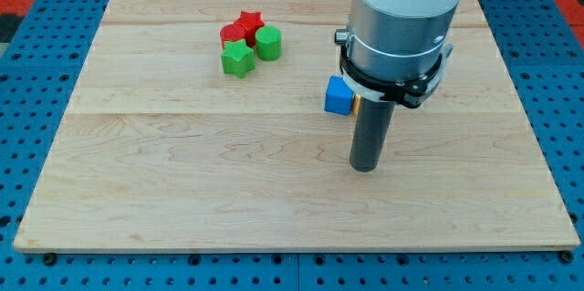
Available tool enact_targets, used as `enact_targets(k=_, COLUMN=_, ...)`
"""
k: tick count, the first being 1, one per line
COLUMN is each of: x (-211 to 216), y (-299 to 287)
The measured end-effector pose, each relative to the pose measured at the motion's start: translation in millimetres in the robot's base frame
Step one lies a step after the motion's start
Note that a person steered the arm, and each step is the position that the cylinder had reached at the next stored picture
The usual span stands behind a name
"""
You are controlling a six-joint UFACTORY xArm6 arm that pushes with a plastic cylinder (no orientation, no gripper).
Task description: Separate yellow heart from blue cube
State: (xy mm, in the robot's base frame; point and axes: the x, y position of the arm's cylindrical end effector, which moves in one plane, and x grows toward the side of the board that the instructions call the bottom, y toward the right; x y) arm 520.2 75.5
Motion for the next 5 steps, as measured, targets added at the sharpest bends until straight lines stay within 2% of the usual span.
enact_targets(k=1, x=-18.5, y=-12.1)
enact_targets(k=2, x=-22.2, y=0.7)
enact_targets(k=3, x=-48.1, y=-6.1)
enact_targets(k=5, x=-108.7, y=18.6)
